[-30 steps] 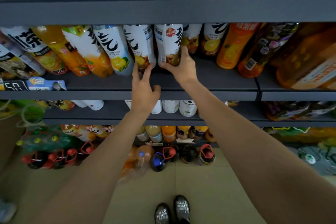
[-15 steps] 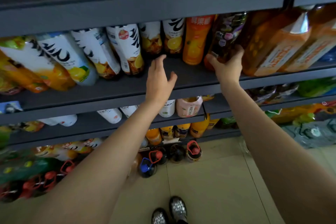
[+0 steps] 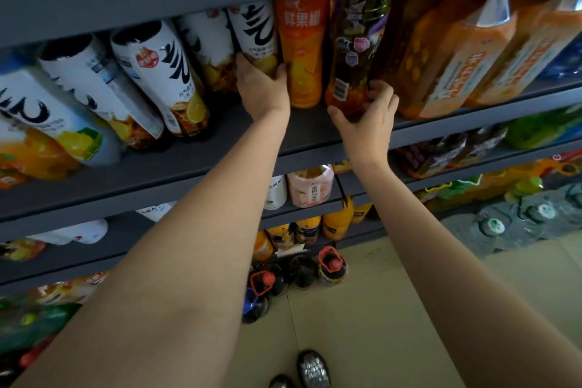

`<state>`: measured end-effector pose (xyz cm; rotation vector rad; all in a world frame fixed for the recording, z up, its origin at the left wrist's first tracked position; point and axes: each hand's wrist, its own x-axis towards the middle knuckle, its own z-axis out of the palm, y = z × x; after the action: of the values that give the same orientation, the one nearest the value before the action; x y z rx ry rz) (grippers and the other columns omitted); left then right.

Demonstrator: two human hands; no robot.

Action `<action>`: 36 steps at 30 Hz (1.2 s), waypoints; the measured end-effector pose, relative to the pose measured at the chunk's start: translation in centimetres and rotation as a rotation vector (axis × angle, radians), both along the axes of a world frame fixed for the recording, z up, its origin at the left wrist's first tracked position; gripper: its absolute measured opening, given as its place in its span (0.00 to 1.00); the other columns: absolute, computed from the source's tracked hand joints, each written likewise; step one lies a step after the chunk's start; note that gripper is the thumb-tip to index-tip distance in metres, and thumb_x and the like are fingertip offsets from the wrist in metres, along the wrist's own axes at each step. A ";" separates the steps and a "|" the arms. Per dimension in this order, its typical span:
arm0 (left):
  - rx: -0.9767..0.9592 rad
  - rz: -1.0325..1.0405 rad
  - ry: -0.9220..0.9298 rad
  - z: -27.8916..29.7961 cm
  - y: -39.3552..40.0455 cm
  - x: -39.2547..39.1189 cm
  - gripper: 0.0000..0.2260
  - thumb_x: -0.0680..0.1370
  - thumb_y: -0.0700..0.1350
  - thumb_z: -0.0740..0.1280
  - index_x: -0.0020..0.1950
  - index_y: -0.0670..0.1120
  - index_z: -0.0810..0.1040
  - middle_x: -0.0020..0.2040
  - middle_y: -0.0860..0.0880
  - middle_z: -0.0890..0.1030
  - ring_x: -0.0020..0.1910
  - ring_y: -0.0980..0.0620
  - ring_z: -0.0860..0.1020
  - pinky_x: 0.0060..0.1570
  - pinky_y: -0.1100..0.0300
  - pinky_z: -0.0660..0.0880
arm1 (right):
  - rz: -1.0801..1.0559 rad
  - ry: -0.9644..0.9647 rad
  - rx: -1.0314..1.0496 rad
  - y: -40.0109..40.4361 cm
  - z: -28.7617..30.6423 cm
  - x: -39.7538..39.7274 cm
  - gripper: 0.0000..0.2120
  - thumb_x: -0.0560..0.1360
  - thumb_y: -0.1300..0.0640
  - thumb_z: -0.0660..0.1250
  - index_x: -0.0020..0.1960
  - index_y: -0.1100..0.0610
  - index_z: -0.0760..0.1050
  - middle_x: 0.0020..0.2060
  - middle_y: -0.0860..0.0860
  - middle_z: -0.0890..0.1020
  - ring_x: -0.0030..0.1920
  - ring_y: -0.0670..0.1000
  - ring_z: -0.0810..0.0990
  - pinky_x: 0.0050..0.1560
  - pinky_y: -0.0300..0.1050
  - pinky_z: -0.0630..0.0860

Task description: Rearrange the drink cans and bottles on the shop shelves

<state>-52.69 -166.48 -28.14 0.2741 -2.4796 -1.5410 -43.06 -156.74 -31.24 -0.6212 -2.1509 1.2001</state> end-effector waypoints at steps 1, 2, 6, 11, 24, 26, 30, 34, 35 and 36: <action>0.002 0.028 -0.021 0.0 0.3 -0.4 0.30 0.75 0.45 0.68 0.74 0.43 0.59 0.71 0.45 0.67 0.69 0.47 0.66 0.66 0.56 0.65 | -0.002 0.000 0.009 0.1 -0.1 -0.1 0.30 0.70 0.57 0.74 0.65 0.63 0.63 0.60 0.59 0.68 0.62 0.55 0.69 0.59 0.40 0.67; -0.019 0.065 -0.033 0.0 0.6 -0.7 0.29 0.75 0.45 0.68 0.73 0.43 0.60 0.71 0.46 0.67 0.69 0.47 0.65 0.65 0.55 0.65 | -0.002 -0.008 0.020 0.2 -0.3 -0.3 0.31 0.69 0.56 0.74 0.65 0.63 0.63 0.61 0.59 0.68 0.63 0.56 0.68 0.60 0.42 0.67; -0.197 0.111 -0.037 0.0 0.8 0.1 0.29 0.76 0.49 0.67 0.73 0.44 0.59 0.71 0.47 0.64 0.69 0.47 0.61 0.63 0.51 0.61 | 0.030 -0.075 0.036 0.7 -0.9 -0.8 0.35 0.69 0.54 0.74 0.69 0.62 0.61 0.64 0.58 0.68 0.66 0.56 0.66 0.65 0.44 0.62; -0.384 0.103 0.042 -1.2 -2.2 4.1 0.29 0.77 0.54 0.64 0.71 0.41 0.60 0.67 0.43 0.66 0.66 0.45 0.63 0.62 0.52 0.61 | 0.040 -0.123 -0.051 0.3 -0.8 -1.6 0.40 0.70 0.53 0.74 0.73 0.60 0.55 0.69 0.56 0.65 0.70 0.55 0.63 0.68 0.45 0.60; -0.301 0.147 0.199 -0.8 -6.6 6.2 0.21 0.73 0.46 0.71 0.58 0.39 0.67 0.60 0.42 0.70 0.56 0.44 0.74 0.47 0.57 0.74 | -0.007 -0.137 -0.165 0.2 0.3 -3.0 0.40 0.70 0.54 0.73 0.75 0.55 0.54 0.70 0.55 0.64 0.70 0.58 0.63 0.69 0.52 0.63; -0.270 0.137 0.222 -0.8 -6.6 6.4 0.15 0.74 0.43 0.70 0.55 0.39 0.68 0.54 0.44 0.73 0.50 0.45 0.76 0.42 0.60 0.73 | -0.039 -0.132 -0.153 0.6 0.5 -3.2 0.36 0.71 0.55 0.72 0.73 0.54 0.58 0.68 0.55 0.67 0.68 0.58 0.65 0.66 0.50 0.64; -0.257 -0.085 0.379 -1.4 -5.3 8.4 0.09 0.75 0.36 0.64 0.54 0.39 0.70 0.48 0.45 0.73 0.45 0.52 0.74 0.41 0.65 0.69 | 0.015 -0.110 -0.104 1.2 0.5 -2.6 0.33 0.69 0.55 0.74 0.70 0.57 0.63 0.65 0.55 0.72 0.65 0.55 0.70 0.64 0.47 0.68; -0.164 -0.326 0.321 -0.9 -2.7 8.4 0.20 0.76 0.43 0.67 0.65 0.40 0.66 0.59 0.46 0.73 0.57 0.53 0.72 0.54 0.64 0.70 | 0.095 -0.096 -0.039 1.8 0.3 -0.5 0.31 0.67 0.54 0.76 0.65 0.59 0.66 0.60 0.55 0.75 0.61 0.54 0.73 0.59 0.47 0.71; -0.107 -0.367 0.281 -0.5 -2.2 8.2 0.21 0.77 0.45 0.67 0.67 0.41 0.65 0.61 0.46 0.73 0.59 0.53 0.72 0.56 0.63 0.70 | 0.114 -0.090 -0.019 2.0 0.4 0.2 0.30 0.67 0.54 0.76 0.64 0.59 0.66 0.59 0.56 0.75 0.60 0.55 0.73 0.57 0.46 0.71; -0.062 -0.417 0.240 -0.1 -1.7 8.1 0.22 0.77 0.46 0.67 0.68 0.42 0.65 0.62 0.47 0.74 0.60 0.53 0.73 0.57 0.61 0.71 | 0.137 -0.085 0.008 2.2 0.5 1.0 0.30 0.67 0.55 0.76 0.63 0.60 0.67 0.57 0.56 0.75 0.59 0.55 0.73 0.54 0.44 0.71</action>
<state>-44.54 -168.17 -28.24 -0.4415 -2.4860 -1.5228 -42.06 -154.58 -30.70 -0.5368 -2.3001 1.2559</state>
